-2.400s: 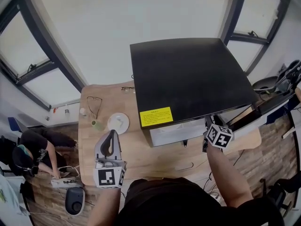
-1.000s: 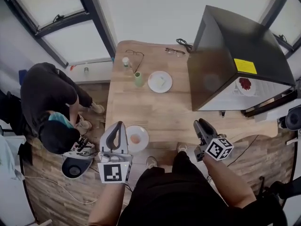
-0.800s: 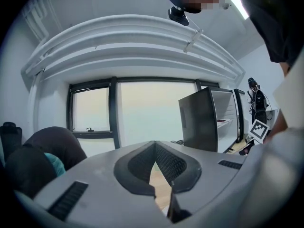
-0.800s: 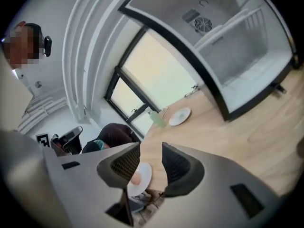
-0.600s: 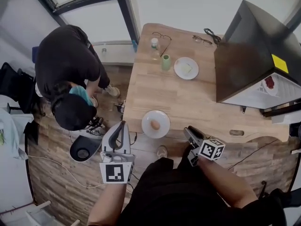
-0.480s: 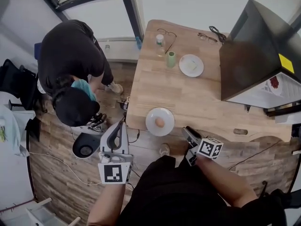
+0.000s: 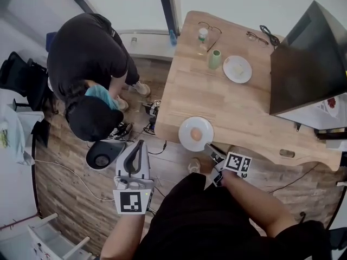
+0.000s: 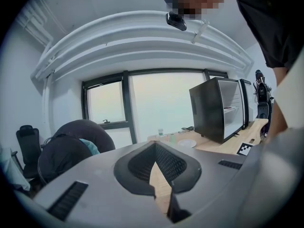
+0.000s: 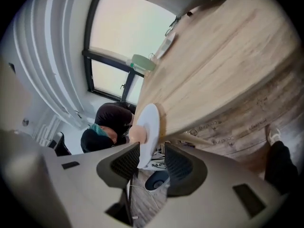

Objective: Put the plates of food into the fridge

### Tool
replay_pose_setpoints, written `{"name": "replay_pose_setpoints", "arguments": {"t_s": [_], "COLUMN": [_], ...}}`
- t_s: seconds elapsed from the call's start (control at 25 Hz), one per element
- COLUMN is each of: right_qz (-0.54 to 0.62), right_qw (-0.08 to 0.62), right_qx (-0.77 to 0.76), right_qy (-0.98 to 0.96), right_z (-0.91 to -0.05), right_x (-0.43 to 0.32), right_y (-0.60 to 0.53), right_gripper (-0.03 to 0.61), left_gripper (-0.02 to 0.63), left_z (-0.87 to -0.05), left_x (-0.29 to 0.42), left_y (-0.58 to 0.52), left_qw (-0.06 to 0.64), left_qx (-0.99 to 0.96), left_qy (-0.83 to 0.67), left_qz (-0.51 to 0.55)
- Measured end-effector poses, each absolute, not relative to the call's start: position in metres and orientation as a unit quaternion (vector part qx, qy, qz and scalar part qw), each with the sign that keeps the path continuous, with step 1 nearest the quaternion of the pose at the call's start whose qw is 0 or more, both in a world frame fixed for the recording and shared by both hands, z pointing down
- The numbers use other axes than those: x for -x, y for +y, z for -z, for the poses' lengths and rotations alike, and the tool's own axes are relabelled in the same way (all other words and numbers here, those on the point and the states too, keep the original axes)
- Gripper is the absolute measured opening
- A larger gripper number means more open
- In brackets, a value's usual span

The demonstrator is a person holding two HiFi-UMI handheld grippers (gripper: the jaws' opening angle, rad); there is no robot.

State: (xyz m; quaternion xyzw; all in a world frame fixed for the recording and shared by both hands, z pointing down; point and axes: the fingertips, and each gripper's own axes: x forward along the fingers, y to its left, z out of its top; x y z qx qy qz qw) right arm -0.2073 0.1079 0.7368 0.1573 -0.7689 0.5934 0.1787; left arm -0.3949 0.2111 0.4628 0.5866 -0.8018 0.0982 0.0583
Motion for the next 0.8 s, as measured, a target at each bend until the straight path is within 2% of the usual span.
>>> {"name": "replay_pose_setpoints", "arguments": {"t_s": [0.16, 0.2, 0.24, 0.4, 0.8], "right_qz": [-0.612, -0.610, -0.609, -0.633, -0.640], "right_qw": [0.176, 0.174, 0.171, 0.137, 0.072], "right_qx": [-0.141, -0.145, -0.150, -0.138, -0.122], "right_qy": [-0.758, -0.759, -0.760, -0.749, -0.755], "right_z": [-0.745, -0.746, -0.746, -0.736, -0.687], "right_x": [0.226, 0.229, 0.230, 0.236, 0.217], "right_y": [0.116, 0.116, 0.115, 0.116, 0.098], "right_gripper": [0.158, 0.141, 0.089, 0.035, 0.032], "left_gripper": [0.005, 0.005, 0.004, 0.005, 0.005], "left_z": [-0.465, -0.465, -0.465, -0.466, -0.452], "left_x": [0.403, 0.404, 0.405, 0.404, 0.386], "left_y": [0.220, 0.222, 0.224, 0.229, 0.199], "left_qw": [0.058, 0.060, 0.061, 0.058, 0.029], "left_qx": [-0.578, -0.576, -0.574, -0.571, -0.606], "left_qy": [-0.806, -0.808, -0.809, -0.810, -0.785], "left_qz": [-0.112, -0.113, -0.114, -0.125, -0.126]}}
